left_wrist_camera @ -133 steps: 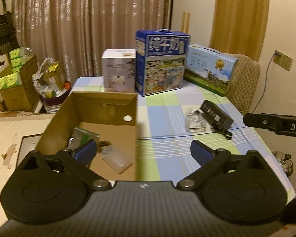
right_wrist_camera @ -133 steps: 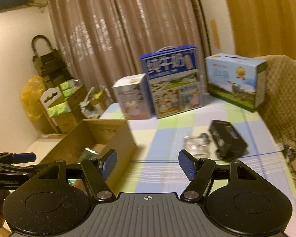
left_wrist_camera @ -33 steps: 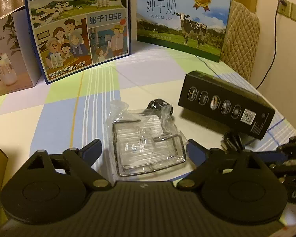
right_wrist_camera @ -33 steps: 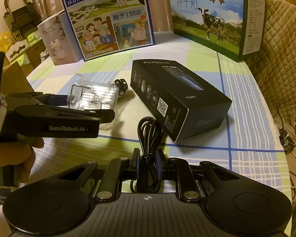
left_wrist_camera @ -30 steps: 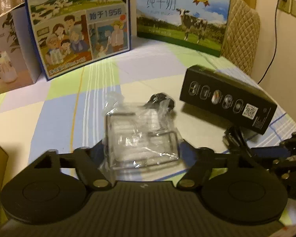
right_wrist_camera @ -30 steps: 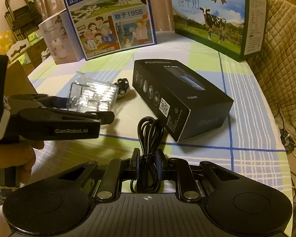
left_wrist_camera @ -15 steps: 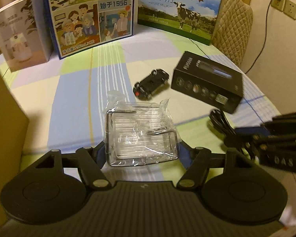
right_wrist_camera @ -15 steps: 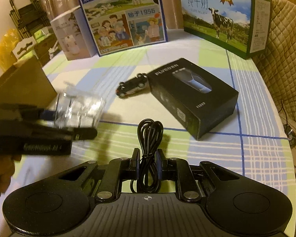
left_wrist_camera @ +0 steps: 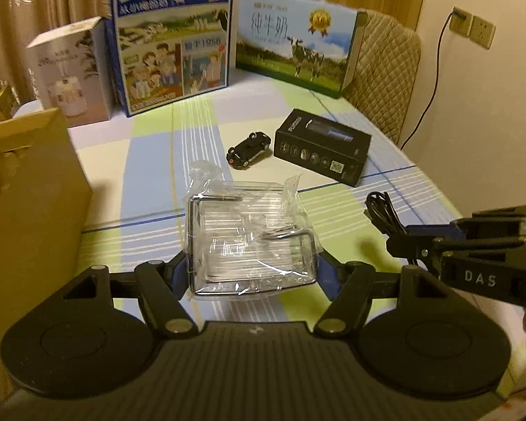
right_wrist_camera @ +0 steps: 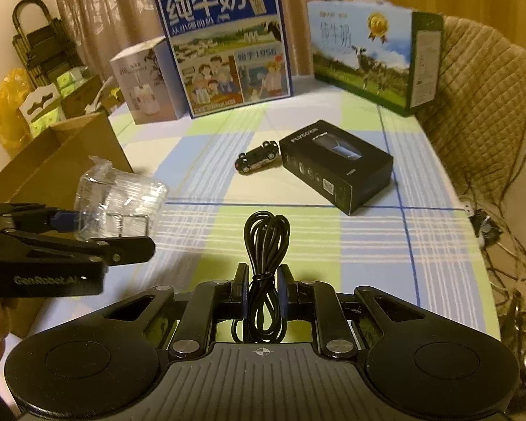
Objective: Organize objects
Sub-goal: 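Carry the wrapped rack and black cable over the cardboard box with both tools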
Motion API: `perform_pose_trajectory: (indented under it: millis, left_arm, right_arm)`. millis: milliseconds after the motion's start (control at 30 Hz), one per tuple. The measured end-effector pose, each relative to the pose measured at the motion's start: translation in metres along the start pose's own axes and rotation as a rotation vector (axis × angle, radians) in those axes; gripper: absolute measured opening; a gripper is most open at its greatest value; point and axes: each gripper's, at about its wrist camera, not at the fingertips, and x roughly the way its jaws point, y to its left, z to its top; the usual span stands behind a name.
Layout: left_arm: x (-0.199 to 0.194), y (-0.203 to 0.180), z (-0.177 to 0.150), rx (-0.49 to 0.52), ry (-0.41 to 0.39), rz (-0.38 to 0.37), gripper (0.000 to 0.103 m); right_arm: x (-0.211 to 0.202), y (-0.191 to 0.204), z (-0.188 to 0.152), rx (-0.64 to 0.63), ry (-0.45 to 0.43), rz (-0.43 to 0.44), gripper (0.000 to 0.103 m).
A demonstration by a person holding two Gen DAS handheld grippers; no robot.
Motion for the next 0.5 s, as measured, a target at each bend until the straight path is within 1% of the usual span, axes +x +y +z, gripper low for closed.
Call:
perform_pose_trajectory:
  millis: [200,333,500]
  left_arm:
    - [-0.053,0.003,-0.014,0.004,-0.025,0.017,0.066]
    - [-0.087,0.007,-0.020,0.001,-0.048,0.015,0.066]
    - [-0.128,0.013,-0.027,-0.008,-0.081,0.034,0.066]
  right_arm:
    - [-0.039,0.024,-0.011,0.027,-0.047,-0.011,0.013]
    - [-0.067,0.042,-0.014,0.038,-0.086,-0.011,0.013]
    - [-0.099,0.069,-0.015,0.020,-0.131,-0.001,0.013]
